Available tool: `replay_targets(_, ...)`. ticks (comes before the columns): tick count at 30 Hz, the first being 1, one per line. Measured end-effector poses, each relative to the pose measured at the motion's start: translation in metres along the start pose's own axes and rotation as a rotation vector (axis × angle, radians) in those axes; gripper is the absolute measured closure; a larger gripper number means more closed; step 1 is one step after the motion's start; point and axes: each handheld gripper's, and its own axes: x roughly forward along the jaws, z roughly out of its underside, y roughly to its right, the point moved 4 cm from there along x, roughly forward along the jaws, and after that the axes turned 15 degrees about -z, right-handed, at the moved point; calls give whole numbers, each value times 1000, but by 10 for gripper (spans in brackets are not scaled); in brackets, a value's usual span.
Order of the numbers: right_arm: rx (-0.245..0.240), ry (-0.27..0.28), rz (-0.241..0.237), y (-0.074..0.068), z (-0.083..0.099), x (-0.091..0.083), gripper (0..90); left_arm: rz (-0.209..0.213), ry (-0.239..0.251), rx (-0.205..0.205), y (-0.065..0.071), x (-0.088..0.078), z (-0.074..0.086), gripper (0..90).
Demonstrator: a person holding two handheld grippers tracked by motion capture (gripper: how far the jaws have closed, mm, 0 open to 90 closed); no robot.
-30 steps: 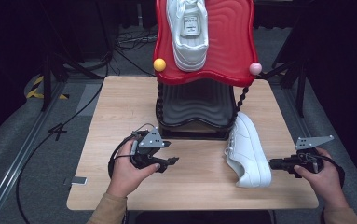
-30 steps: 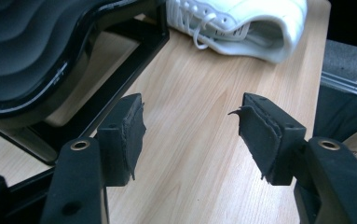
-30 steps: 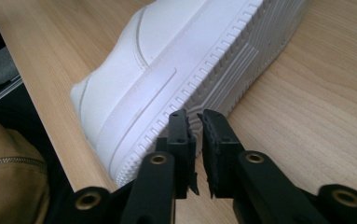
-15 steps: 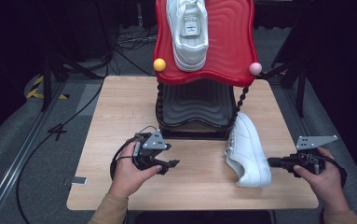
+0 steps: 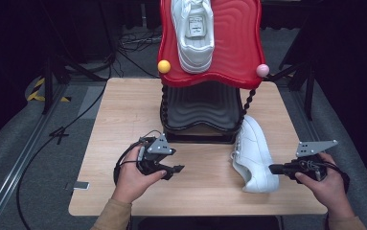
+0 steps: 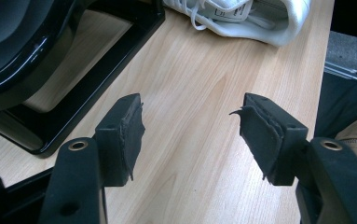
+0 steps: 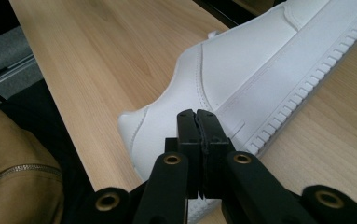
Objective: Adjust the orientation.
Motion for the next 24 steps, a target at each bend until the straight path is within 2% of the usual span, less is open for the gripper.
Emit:
replay_targets(6,7,-40,10,4,4,6,900,1,-6,0,0,0,1,397)
replay_targets(15,16,-32,5,6,6,4,900,3,-13,4,0,2,1,394)
replay_targets(19,40,-22,16,9,11,-2,900,11,-16,5,1,5,0,387)
replay_targets(24,40,-19,36,10,13,-6,900,18,-24,17,2,8,-2,386)
